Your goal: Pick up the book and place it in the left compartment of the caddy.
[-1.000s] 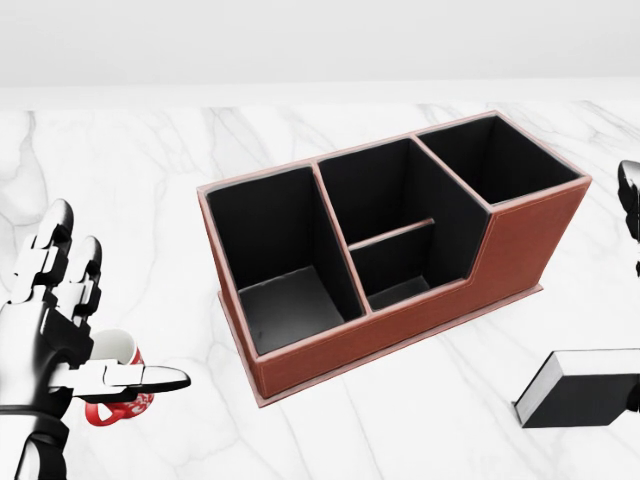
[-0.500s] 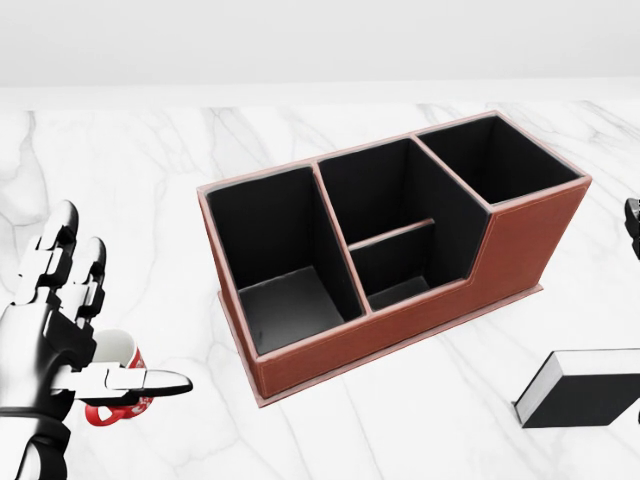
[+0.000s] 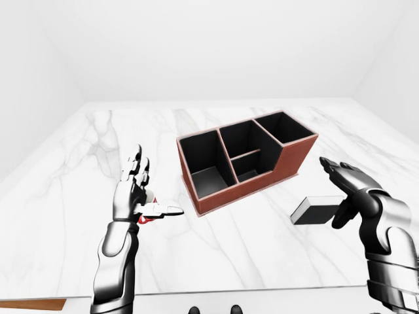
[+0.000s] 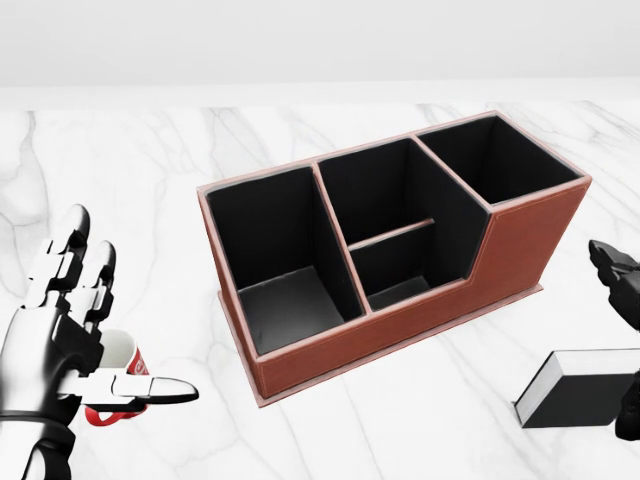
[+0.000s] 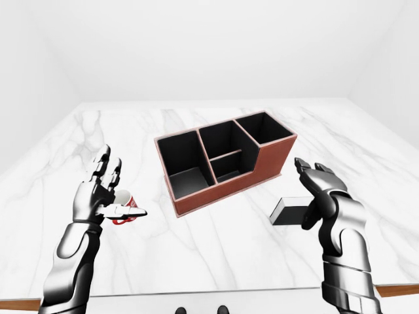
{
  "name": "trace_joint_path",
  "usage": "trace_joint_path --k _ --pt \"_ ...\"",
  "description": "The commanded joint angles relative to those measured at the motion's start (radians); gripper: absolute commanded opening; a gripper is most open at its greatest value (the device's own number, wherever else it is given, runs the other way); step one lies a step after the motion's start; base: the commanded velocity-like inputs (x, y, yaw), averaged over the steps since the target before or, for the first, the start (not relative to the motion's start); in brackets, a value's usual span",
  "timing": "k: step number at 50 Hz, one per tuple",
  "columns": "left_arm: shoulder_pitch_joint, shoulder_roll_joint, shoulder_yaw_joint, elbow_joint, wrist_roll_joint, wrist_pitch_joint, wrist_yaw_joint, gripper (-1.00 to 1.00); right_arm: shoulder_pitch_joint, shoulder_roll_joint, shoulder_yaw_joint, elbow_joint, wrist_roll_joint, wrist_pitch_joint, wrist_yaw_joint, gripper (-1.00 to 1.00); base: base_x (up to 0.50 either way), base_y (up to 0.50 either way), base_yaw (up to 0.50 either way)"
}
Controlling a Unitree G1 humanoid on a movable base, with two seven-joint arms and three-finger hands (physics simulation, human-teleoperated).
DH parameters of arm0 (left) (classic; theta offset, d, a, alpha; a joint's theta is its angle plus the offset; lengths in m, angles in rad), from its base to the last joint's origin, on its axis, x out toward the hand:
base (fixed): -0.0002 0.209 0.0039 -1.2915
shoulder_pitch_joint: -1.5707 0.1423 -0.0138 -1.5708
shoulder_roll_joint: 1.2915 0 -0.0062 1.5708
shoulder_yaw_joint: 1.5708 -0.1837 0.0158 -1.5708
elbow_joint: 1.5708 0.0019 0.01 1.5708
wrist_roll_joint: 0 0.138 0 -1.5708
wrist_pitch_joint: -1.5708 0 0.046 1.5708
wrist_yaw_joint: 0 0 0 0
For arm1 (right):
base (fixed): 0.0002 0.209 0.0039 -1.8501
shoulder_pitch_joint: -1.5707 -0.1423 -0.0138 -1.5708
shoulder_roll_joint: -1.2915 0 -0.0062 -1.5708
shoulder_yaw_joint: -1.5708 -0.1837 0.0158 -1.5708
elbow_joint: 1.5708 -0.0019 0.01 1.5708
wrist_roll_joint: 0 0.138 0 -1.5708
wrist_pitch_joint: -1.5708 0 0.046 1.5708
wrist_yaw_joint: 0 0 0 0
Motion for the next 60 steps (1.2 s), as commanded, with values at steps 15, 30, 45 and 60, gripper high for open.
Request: trace_joint_path --k 15,30,45,60 --pt "0.010 -0.004 -0.009 -0.004 0.008 0.000 -0.020 1.00 -0.146 0.027 0.148 0.282 0.025 0.000 0.000 1.00 0.00 0.00 0.00" --pt "0.010 -0.005 -0.016 0.006 0.017 0.000 -0.027 1.00 -0.140 -0.048 0.204 0.423 -0.105 0.000 0.000 1.00 0.00 0.00 0.00" --pt "0.041 -0.013 -0.015 -0.039 0.021 0.000 -0.043 1.00 -0.155 -0.023 0.187 0.407 -0.301 0.000 0.000 1.00 0.00 0.00 0.00" --pt "0.042 -0.014 -0.016 -0.040 0.025 0.000 -0.045 1.00 -0.215 -0.015 0.234 0.508 -0.383 -0.017 -0.152 1.00 0.00 0.00 0.00"
